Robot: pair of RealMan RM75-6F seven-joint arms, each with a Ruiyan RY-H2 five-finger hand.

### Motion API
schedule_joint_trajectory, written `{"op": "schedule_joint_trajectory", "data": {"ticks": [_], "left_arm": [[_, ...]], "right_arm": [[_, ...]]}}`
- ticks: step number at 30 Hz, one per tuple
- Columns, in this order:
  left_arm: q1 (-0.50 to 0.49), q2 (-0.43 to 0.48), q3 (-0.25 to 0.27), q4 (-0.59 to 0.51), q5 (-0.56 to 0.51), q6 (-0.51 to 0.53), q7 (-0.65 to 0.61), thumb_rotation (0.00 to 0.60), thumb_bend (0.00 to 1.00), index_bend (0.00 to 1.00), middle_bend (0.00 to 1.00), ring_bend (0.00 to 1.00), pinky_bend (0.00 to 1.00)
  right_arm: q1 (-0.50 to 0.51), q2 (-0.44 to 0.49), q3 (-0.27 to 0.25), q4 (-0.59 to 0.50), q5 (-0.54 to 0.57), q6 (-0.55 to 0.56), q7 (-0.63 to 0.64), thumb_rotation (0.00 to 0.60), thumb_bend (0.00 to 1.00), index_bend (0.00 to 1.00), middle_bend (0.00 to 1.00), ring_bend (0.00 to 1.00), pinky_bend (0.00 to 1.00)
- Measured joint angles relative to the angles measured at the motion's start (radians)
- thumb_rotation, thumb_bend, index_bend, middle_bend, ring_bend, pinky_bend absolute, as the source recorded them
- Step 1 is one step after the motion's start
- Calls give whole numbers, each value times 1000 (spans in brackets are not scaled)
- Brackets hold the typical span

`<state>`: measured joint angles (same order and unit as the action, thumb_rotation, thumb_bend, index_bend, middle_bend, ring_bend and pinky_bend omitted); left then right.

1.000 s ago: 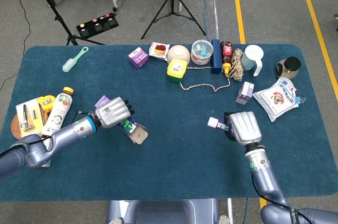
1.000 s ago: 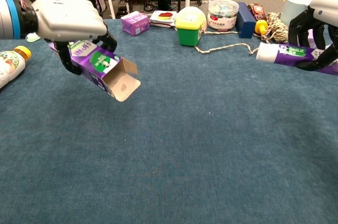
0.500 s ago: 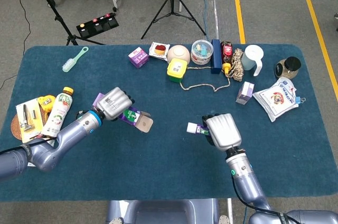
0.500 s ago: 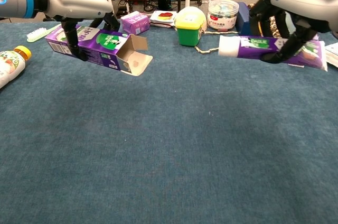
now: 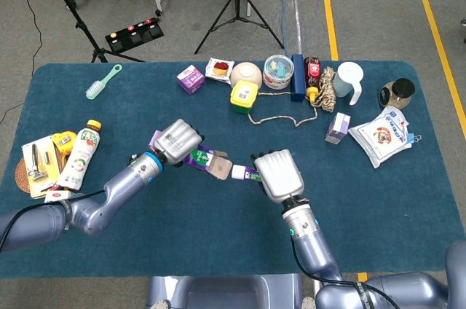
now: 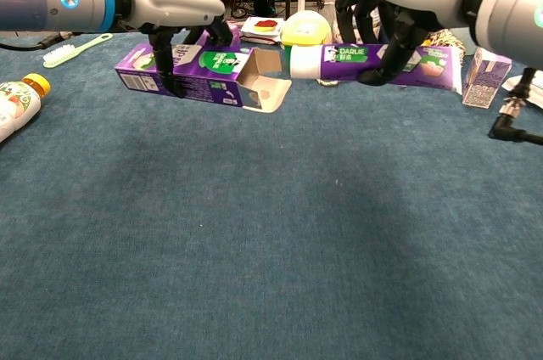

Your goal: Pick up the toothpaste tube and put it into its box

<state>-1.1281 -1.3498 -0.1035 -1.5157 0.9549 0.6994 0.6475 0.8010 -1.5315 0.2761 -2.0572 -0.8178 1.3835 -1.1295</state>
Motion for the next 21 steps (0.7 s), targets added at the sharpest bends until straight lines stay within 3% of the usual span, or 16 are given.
{"op": "schedule_joint_trajectory", "data": {"ticks": [21], "left_arm": [[-138,-76,11,0,-162,30,119,600,122,536,519,471,677]], "right_arm": [[83,-52,5,59,82,25,-7,600,579,564,613,605,654]]}}
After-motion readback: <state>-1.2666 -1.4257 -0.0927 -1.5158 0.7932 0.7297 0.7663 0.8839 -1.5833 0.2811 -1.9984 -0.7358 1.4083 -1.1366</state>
